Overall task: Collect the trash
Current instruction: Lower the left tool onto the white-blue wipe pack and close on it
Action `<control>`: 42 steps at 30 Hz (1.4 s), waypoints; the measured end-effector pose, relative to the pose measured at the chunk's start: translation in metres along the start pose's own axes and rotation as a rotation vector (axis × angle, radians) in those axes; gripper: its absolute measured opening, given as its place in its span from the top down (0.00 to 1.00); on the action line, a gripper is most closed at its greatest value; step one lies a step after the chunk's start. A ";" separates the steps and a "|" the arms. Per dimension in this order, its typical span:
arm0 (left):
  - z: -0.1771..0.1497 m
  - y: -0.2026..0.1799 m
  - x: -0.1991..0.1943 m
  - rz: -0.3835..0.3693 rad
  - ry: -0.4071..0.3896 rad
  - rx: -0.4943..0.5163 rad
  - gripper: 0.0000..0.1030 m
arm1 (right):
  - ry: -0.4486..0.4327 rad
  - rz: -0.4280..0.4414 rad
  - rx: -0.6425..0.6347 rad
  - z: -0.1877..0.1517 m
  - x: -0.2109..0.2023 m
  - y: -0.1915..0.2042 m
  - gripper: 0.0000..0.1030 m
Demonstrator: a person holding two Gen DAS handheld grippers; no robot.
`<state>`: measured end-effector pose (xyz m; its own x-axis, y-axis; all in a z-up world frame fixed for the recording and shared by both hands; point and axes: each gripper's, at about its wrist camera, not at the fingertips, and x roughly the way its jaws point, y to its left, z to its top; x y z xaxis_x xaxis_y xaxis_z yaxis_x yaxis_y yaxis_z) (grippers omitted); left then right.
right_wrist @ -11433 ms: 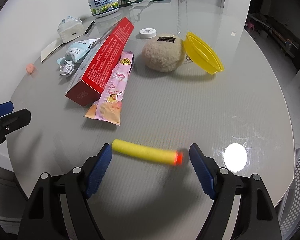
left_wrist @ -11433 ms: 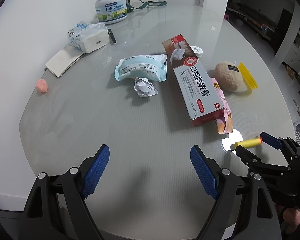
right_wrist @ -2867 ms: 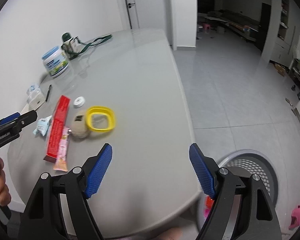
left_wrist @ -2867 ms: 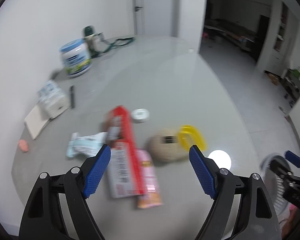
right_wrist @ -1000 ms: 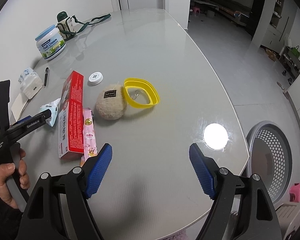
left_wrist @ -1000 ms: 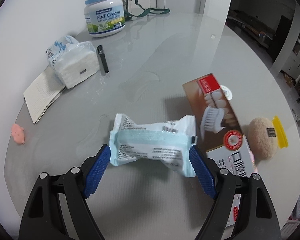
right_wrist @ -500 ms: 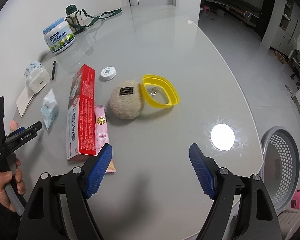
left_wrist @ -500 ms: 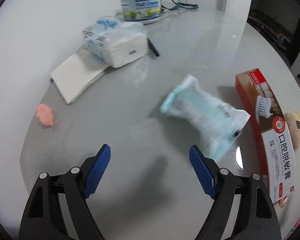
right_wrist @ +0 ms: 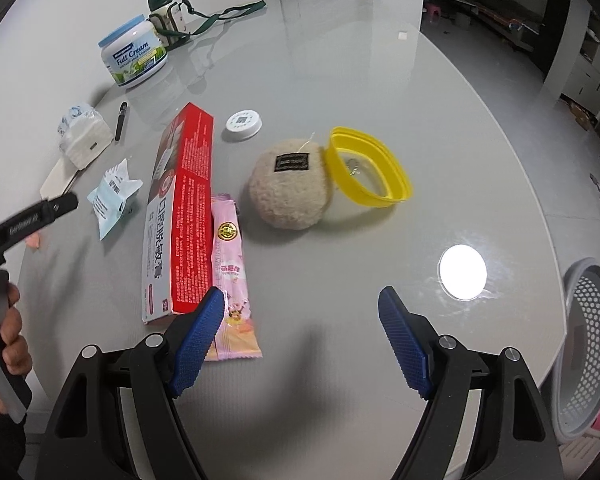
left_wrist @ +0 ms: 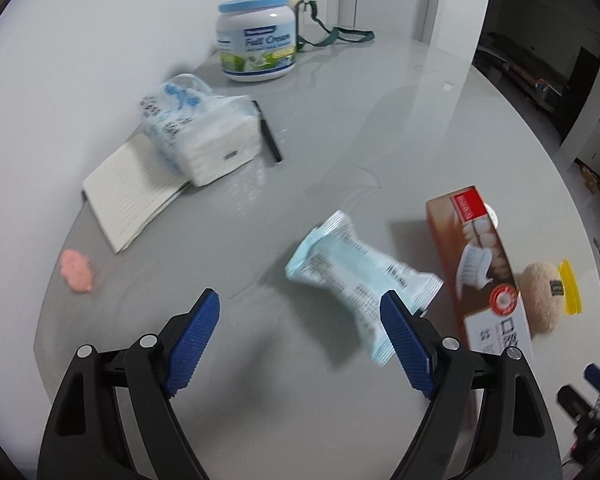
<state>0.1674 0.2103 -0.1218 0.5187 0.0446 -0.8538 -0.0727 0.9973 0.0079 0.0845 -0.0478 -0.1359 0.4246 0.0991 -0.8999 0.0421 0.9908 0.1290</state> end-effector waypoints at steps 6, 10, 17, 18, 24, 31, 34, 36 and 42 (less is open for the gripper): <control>0.016 -0.015 0.015 -0.026 0.038 -0.020 0.22 | -0.013 -0.004 0.002 -0.001 0.000 0.001 0.26; 0.023 -0.023 0.027 -0.059 0.071 -0.072 0.22 | -0.020 -0.015 0.009 -0.002 -0.004 -0.002 0.26; 0.024 -0.032 0.048 -0.022 0.108 -0.053 0.22 | -0.024 -0.016 0.016 -0.004 -0.008 -0.003 0.26; 0.020 -0.029 0.048 -0.020 0.107 -0.053 0.22 | -0.026 -0.015 0.017 -0.004 -0.008 -0.003 0.26; 0.005 -0.009 0.043 0.005 0.119 -0.052 0.21 | -0.037 -0.009 0.017 -0.004 -0.012 -0.002 0.26; 0.003 -0.006 0.048 0.000 0.132 -0.053 0.21 | -0.032 -0.005 0.017 -0.005 -0.010 -0.001 0.26; 0.007 -0.009 0.054 -0.010 0.132 -0.045 0.21 | -0.033 -0.009 0.019 -0.007 -0.011 -0.003 0.26; 0.009 -0.012 0.059 -0.010 0.134 -0.035 0.21 | -0.032 -0.014 0.023 -0.008 -0.012 -0.005 0.26; 0.009 -0.014 0.068 -0.022 0.137 -0.019 0.42 | -0.037 -0.033 0.055 -0.009 -0.013 -0.019 0.26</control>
<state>0.2115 0.1998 -0.1747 0.3996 0.0132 -0.9166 -0.0792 0.9967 -0.0201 0.0703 -0.0673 -0.1301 0.4557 0.0614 -0.8880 0.1057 0.9868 0.1225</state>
